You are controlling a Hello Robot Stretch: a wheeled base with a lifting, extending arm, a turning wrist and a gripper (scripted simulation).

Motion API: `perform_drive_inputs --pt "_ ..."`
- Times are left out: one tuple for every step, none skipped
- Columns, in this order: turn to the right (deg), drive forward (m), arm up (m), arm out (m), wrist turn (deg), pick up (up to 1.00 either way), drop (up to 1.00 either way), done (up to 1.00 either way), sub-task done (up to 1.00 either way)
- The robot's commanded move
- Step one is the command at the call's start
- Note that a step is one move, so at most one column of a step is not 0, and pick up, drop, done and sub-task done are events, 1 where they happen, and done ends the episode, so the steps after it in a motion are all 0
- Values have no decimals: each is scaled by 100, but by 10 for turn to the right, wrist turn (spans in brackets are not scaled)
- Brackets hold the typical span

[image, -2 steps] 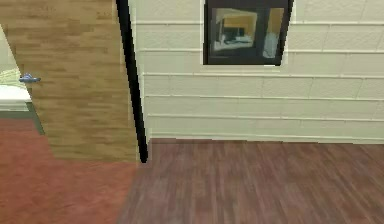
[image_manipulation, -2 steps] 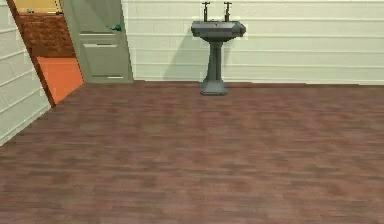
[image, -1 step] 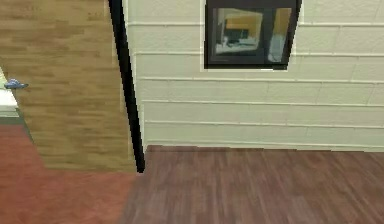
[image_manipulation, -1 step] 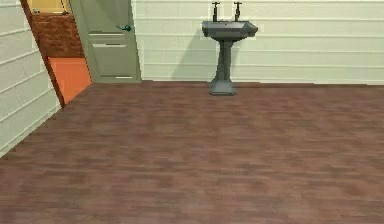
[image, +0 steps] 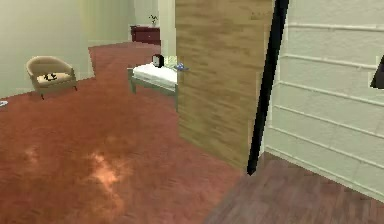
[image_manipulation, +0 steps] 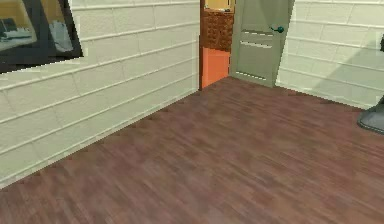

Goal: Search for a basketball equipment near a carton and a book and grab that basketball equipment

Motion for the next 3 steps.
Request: perform_drive_inputs --pt "0 45 0 0 0 0 0 0 0" --pt "-450 0 0 0 0 0 0 0 0" --pt "0 100 0 0 0 0 0 0 0"
